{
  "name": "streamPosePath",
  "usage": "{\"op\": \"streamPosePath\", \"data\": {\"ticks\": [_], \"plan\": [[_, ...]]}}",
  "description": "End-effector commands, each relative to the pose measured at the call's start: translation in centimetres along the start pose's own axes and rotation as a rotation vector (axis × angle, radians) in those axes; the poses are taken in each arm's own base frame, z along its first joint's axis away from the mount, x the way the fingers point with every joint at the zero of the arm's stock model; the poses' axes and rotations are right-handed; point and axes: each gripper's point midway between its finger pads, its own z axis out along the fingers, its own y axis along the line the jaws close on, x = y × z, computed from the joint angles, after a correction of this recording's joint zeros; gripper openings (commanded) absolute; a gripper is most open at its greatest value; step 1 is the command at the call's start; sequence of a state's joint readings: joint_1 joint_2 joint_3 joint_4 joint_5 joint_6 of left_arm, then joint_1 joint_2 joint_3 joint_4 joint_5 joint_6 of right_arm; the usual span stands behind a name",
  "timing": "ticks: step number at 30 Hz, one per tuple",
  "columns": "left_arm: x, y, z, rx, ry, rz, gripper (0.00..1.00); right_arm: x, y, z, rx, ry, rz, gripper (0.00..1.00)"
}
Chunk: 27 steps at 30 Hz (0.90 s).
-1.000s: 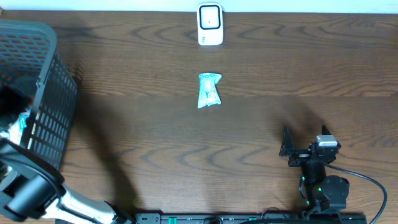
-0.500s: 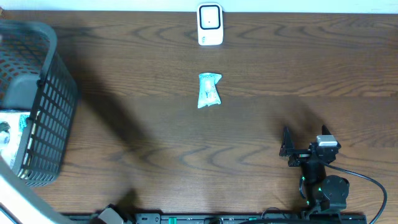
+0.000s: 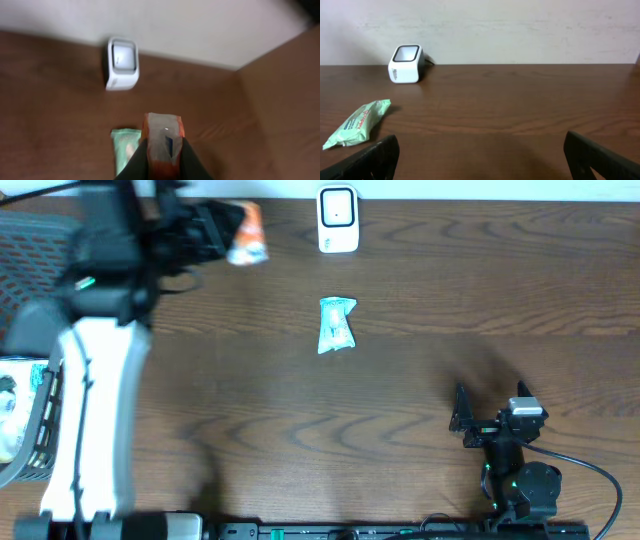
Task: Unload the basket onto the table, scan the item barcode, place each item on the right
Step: 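Carry the small orange box toward the scanner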
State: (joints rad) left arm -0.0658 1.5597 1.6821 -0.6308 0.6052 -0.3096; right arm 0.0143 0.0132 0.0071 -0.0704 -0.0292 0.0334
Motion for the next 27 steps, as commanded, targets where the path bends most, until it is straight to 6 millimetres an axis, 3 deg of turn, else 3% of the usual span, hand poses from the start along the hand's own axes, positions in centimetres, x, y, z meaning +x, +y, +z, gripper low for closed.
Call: {"op": "streamPosePath", "data": {"ticks": [1,5,9,12,16,21,27], "plan": [[2.7,3.0,4.6,-0.145,0.099,0.075,0.08,0.1,-0.2,0.0,0.007,0.004,0.007,0.99],[7.2,5.0,9.3,-0.177,0.262,0.042,0.08,0.1,-0.2,0.0,0.007,0.004,0.007,0.99],[11.0,7.5,12.6,-0.232,0.391,0.049,0.08,0.1,-0.2,0.0,0.007,0.004,0.007,0.99],[13.1,10.1,14.0,-0.328,0.448,0.046,0.08,0.1,-0.2,0.0,0.007,0.004,0.007,0.99],[15.6,11.7,15.8,-0.352,0.519,0.032,0.08,0.1,-0.2,0.0,0.007,0.004,0.007,0.99],[18.2,12.6,17.8,-0.357,0.578,0.033,0.08,0.1,-0.2,0.0,0.007,0.004,0.007,0.99],[19.7,12.7,19.5,-0.353,0.596,0.032,0.08,0.1,-0.2,0.0,0.007,0.004,0.007,0.99]]}}
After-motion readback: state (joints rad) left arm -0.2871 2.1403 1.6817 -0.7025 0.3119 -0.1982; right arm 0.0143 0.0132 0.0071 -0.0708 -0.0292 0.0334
